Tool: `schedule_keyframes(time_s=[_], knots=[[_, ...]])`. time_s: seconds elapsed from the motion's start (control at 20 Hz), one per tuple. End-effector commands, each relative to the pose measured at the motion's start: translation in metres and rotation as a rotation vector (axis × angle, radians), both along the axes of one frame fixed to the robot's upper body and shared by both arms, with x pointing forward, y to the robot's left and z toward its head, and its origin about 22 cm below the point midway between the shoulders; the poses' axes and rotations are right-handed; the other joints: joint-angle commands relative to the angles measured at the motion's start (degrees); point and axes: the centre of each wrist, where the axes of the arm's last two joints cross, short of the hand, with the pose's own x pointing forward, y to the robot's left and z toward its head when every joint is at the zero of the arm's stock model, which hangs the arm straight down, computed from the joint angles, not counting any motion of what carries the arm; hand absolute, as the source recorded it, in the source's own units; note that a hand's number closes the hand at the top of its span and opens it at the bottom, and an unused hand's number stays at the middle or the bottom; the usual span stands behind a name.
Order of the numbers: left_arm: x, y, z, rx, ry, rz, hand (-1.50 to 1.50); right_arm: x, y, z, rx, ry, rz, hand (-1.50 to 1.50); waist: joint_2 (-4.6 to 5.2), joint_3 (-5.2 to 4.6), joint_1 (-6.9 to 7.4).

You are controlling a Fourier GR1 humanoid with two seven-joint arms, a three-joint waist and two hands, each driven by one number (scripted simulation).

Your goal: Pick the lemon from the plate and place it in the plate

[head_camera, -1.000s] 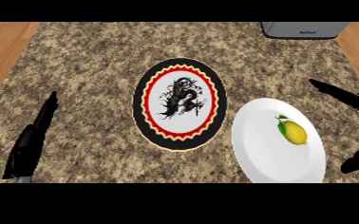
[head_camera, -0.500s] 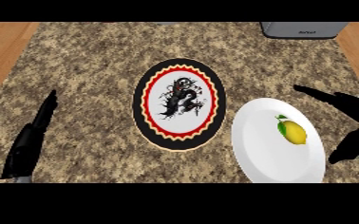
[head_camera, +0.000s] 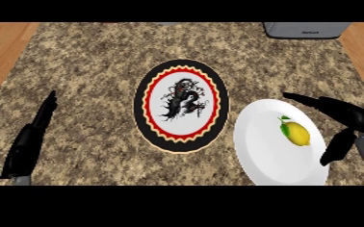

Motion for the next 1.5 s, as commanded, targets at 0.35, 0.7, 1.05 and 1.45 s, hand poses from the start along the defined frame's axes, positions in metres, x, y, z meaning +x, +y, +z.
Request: schedule_keyframes(time_s=[0.35, 0.7, 1.05, 1.45], knots=[[-0.006, -0.008, 0.016, 0.003, -0.015, -0.002, 0.00, 0.011, 0.002, -0.032, -0.006, 0.025, 0.014, -1.50, 0.01, 0.02, 0.16], [0.006, -0.008, 0.020, -0.012, -0.012, 0.015, 0.00, 0.015, 0.025, -0.044, 0.080, 0.005, 0.025, 1.50, -0.02, 0.02, 0.06], [-0.004, 0.002, 0.003, 0.008, -0.023, -0.025, 0.00, 0.058, 0.020, -0.011, -0.044, -0.119, 0.059, 1.50, 0.64, 0.11, 2.11], [0.015, -0.025, 0.012, 0.008, -0.057, -0.105, 0.00, 0.107, 0.029, 0.056, -0.270, -0.361, 0.064, 1.50, 2.45, 0.29, 6.53]])
